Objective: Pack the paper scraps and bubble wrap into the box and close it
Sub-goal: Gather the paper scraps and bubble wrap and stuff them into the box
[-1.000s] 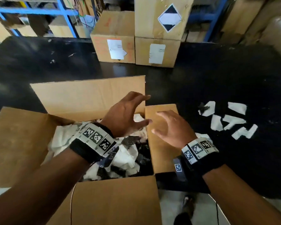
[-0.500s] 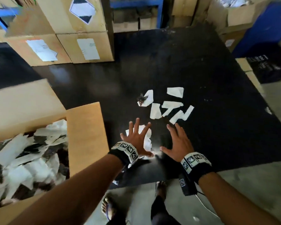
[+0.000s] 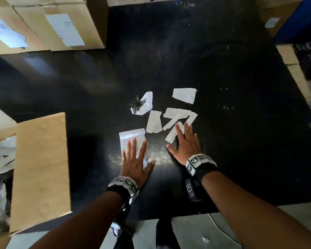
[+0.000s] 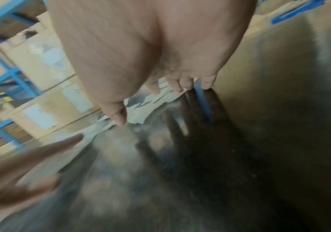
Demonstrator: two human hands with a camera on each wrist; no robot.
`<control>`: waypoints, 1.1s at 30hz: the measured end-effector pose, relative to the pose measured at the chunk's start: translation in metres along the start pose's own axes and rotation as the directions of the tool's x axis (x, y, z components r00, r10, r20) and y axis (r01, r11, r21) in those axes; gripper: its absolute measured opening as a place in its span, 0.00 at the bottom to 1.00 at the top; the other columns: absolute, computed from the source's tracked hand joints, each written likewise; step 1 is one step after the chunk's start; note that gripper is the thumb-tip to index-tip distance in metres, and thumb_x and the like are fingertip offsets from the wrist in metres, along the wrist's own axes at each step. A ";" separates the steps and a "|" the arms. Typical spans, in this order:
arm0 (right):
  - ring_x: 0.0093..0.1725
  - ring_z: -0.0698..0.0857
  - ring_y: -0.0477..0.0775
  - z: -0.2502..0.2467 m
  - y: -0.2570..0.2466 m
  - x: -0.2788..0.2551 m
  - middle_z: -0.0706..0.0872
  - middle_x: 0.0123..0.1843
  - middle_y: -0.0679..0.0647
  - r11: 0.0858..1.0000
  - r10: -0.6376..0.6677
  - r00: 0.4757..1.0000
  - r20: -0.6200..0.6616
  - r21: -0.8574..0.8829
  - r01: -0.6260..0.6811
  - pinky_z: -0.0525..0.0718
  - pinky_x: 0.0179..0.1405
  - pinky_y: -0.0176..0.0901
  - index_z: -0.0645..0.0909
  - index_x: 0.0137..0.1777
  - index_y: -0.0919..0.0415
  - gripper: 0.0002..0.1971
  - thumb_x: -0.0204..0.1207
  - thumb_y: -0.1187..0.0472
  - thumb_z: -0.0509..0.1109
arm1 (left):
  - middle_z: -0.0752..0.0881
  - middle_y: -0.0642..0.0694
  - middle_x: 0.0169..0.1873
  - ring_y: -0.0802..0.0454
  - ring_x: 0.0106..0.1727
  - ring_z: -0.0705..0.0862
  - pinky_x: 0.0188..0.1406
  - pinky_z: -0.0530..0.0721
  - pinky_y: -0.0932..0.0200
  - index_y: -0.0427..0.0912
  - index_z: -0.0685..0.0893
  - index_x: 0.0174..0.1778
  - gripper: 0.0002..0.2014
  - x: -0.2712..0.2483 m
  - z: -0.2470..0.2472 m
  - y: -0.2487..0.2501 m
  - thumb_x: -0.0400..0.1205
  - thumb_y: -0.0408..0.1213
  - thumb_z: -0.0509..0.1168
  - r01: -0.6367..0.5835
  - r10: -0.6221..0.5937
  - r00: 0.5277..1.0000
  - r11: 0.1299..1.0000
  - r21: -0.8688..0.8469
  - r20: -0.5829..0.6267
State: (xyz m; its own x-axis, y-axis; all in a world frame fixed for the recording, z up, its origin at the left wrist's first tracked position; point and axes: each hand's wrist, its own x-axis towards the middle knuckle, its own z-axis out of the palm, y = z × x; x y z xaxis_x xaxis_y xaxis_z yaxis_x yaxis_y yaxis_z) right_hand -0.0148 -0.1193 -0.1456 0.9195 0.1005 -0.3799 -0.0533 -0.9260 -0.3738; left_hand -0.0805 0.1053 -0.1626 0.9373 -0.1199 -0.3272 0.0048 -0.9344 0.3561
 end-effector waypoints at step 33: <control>0.87 0.33 0.76 -0.057 -0.008 0.079 0.22 0.88 0.56 0.848 -0.370 0.864 0.342 -0.255 0.464 0.46 0.84 0.80 0.23 0.83 0.31 0.82 0.36 0.14 0.76 | 0.20 0.46 0.84 0.39 0.84 0.21 0.82 0.34 0.37 0.59 0.19 0.82 0.85 0.115 -0.092 -0.015 0.46 0.80 0.76 -0.379 0.190 0.867 0.853 0.360 0.461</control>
State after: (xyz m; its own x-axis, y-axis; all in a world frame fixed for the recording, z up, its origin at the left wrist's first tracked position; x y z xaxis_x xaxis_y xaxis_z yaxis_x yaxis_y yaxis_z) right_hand 0.0809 -0.1252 -0.1245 0.6810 0.5534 -0.4795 0.4808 -0.8318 -0.2773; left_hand 0.0588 0.1360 -0.1252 0.6525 -0.4363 -0.6196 -0.4762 -0.8721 0.1125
